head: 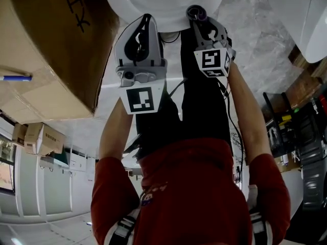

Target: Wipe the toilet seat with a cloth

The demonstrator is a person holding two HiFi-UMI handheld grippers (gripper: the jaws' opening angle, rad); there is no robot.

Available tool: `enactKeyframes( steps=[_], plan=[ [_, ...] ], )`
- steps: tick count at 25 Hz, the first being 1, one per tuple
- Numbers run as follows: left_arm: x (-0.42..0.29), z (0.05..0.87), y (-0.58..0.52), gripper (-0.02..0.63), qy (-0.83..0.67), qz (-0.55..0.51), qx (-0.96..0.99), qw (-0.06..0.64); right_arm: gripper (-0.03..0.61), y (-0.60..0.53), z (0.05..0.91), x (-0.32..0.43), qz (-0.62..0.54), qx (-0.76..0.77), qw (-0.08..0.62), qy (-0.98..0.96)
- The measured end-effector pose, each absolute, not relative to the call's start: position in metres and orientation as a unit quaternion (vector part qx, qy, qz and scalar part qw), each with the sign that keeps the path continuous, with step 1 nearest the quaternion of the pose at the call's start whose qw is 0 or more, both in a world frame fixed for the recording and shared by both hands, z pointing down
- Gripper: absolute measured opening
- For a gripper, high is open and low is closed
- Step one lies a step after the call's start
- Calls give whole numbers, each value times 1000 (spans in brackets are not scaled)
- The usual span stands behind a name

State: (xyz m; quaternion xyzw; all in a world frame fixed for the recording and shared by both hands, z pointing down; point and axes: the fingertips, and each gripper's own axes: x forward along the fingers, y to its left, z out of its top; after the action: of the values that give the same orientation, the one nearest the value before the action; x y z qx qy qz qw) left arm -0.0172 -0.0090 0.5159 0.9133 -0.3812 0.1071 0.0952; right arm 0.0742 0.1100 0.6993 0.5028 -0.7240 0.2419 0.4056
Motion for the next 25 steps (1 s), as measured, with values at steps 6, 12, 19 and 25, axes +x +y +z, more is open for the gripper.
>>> enactKeyframes(
  steps=[6,12,19,25],
  plan=[
    [10,511,-21,12,-382,105,913,95,74,91,697,118,228,508,410,-722],
    [30,504,-33,12,-391,101,910,94,74,59,696,147,213,510,410,-726],
    [41,495,-48,12,-420,96,897,95,74,2,694,182,190,522,403,-727],
    [41,491,-58,12,-443,91,887,95,74,-63,689,208,184,552,383,-717]
  ],
)
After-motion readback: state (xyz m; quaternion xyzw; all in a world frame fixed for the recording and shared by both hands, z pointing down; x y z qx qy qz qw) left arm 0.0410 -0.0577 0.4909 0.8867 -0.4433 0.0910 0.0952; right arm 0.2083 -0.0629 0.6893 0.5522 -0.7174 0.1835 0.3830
